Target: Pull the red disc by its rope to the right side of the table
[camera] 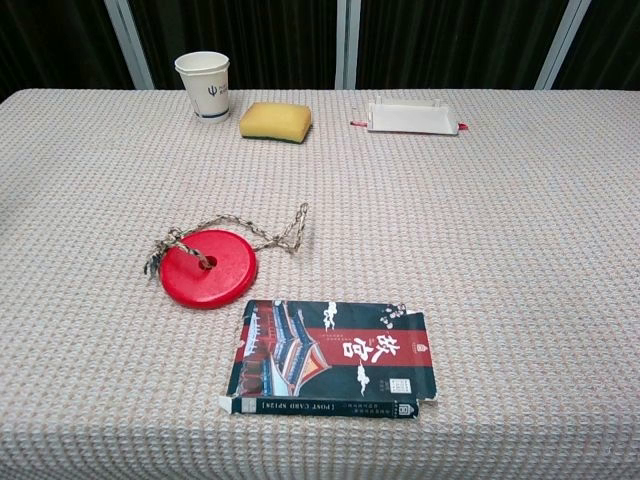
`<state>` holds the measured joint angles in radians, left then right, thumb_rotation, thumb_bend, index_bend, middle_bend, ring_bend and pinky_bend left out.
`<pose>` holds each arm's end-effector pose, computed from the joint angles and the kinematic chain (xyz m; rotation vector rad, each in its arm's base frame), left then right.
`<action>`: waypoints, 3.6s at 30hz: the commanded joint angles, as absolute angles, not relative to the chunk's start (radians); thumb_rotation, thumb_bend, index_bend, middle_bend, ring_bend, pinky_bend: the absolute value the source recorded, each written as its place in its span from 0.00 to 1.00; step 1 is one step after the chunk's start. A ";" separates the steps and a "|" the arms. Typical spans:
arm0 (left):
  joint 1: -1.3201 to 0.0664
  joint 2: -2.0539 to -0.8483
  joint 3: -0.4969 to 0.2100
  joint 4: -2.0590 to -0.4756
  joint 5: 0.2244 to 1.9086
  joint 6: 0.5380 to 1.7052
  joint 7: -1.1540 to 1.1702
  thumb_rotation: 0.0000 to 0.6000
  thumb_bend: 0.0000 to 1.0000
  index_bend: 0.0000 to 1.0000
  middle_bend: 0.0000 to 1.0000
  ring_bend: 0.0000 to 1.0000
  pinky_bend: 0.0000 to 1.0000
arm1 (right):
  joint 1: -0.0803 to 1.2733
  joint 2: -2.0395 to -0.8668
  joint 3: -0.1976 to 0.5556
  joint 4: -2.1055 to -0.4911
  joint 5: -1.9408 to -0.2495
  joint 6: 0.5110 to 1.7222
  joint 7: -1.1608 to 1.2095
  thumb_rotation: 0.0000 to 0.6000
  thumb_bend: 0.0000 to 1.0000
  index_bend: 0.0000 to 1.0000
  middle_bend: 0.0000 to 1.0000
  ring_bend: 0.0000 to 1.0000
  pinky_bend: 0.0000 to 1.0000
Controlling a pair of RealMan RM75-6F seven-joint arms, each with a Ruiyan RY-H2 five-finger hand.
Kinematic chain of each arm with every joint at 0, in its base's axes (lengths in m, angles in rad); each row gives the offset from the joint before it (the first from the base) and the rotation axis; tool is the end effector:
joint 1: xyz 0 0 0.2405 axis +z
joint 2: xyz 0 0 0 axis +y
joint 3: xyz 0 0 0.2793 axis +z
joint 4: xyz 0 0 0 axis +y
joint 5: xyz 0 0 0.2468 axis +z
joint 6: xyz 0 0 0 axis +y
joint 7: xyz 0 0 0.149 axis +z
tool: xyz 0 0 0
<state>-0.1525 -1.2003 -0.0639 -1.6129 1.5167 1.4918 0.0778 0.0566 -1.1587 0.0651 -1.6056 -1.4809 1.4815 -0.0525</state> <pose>-0.3187 0.2154 0.1088 -1.4264 -0.8447 -0.9837 -0.3502 -0.1845 0.1248 1.3533 -0.9079 0.8701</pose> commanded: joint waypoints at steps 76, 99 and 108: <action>-0.117 -1.210 -0.058 -1.512 1.497 1.498 -0.034 1.00 0.00 0.27 0.23 0.10 0.14 | 0.928 -1.673 0.133 -1.385 -1.428 0.777 -0.334 1.00 0.25 0.00 0.31 0.00 0.00; -0.114 -1.208 -0.056 -1.512 1.503 1.501 -0.041 1.00 0.00 0.27 0.23 0.10 0.14 | 0.933 -1.663 0.119 -1.381 -1.388 0.788 -0.385 1.00 0.48 0.19 0.68 0.23 0.02; -0.117 -1.208 -0.056 -1.512 1.504 1.496 -0.042 1.00 0.00 0.27 0.23 0.10 0.14 | 0.895 -1.615 0.129 -1.403 -1.398 0.881 -0.378 1.00 0.52 0.90 0.85 0.61 0.64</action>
<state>-0.1163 -1.2074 -0.0570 -1.5125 1.5039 1.4969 -0.0422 0.9066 -1.6299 0.1328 -1.4005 -1.3914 0.8670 -0.3802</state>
